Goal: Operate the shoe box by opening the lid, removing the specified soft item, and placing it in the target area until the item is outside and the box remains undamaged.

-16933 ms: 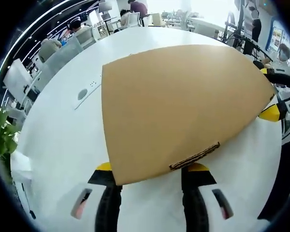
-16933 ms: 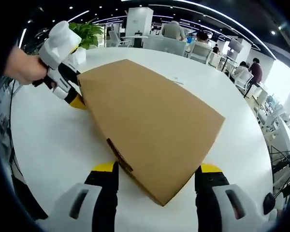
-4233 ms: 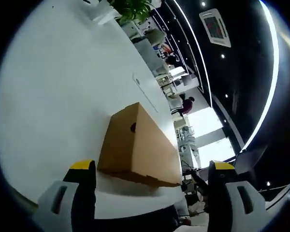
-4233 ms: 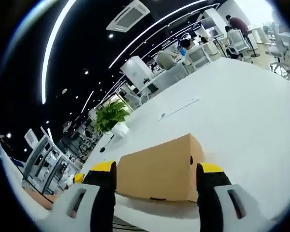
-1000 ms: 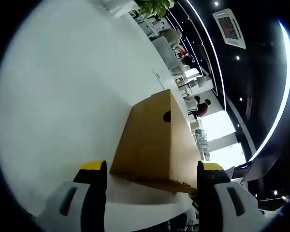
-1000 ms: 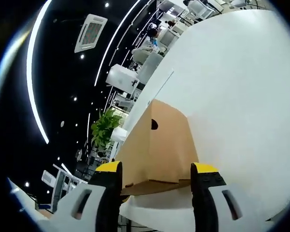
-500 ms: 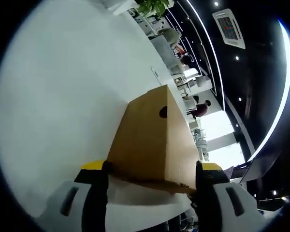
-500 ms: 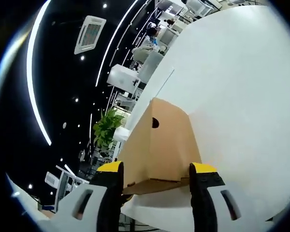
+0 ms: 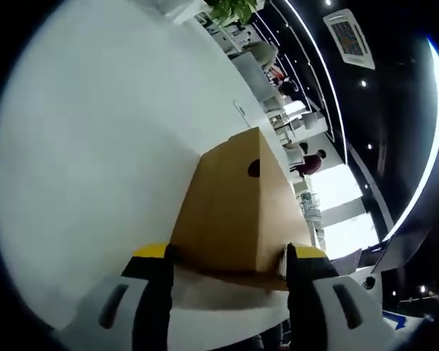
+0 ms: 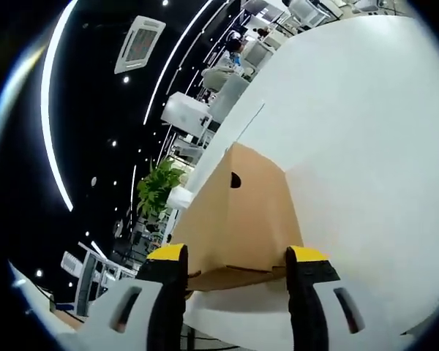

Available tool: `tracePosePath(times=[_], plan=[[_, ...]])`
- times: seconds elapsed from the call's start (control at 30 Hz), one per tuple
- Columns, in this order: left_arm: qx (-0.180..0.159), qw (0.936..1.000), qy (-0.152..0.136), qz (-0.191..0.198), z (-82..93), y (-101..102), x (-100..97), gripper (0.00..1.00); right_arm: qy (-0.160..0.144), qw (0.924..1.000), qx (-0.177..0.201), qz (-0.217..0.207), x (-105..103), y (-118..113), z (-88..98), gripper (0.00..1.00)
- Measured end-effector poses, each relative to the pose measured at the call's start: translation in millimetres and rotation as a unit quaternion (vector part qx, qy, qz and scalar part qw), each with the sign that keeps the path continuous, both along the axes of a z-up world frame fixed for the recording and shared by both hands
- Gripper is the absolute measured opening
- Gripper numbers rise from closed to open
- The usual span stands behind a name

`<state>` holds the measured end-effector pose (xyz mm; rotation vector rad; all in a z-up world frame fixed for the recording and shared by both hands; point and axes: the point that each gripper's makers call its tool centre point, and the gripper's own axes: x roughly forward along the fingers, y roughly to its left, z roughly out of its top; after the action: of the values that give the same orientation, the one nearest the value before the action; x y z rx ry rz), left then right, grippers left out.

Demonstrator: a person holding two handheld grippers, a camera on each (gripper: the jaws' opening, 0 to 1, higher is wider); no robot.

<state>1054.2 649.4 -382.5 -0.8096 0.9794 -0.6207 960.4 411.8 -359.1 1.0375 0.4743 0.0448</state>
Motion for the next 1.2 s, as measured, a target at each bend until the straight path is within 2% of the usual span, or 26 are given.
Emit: tracePosePath(times=[0.23,0.33,0.47,0.53,0.6,0.63,0.67,0.83,0.93,1.2], plan=[[-0.002,1.0000,-0.002,0.008,1.2,1,-0.5,0.63,0.001,1.0000,-0.003,-0.005,0,0,0.5,0.52],[0.002,1.0000,-0.004,0.007,2.3,1,-0.4,0.61,0.004,0.9997,-0.022,0.007,0,1,0.0,0.51],[-0.002,0.9999,-0.003,0.013,5.7,5,1.0,0.57,0.004,0.9991,-0.041,0.012,0,-1,0.5,0.46],[-0.004,0.9998,-0.003,0.017,8.0,7,2.0,0.53,0.006,0.9991,-0.042,0.009,-2,-3,-0.3,0.39],[-0.002,0.9999,-0.004,0.016,9.9,7,2.4,0.51,0.008,0.9993,-0.036,0.000,-3,-7,-1.4,0.33],[0.000,0.9998,-0.010,0.016,12.7,6,2.2,0.49,0.005,0.9998,-0.015,-0.010,-2,-8,0.8,0.33],[0.001,0.9998,-0.011,0.015,12.8,6,2.5,0.48,0.006,0.9998,-0.011,-0.014,-3,-8,0.7,0.32],[0.009,0.9995,-0.027,0.016,19.0,8,7.2,0.41,0.001,0.9997,-0.021,-0.012,-3,-7,3.7,0.32],[-0.003,0.9994,-0.022,0.026,23.3,12,9.7,0.36,-0.001,0.9998,-0.015,-0.011,-5,-7,6.1,0.31],[-0.007,0.9992,-0.019,0.033,25.4,11,8.2,0.35,-0.007,0.9999,-0.002,-0.014,-6,-8,10.6,0.31]])
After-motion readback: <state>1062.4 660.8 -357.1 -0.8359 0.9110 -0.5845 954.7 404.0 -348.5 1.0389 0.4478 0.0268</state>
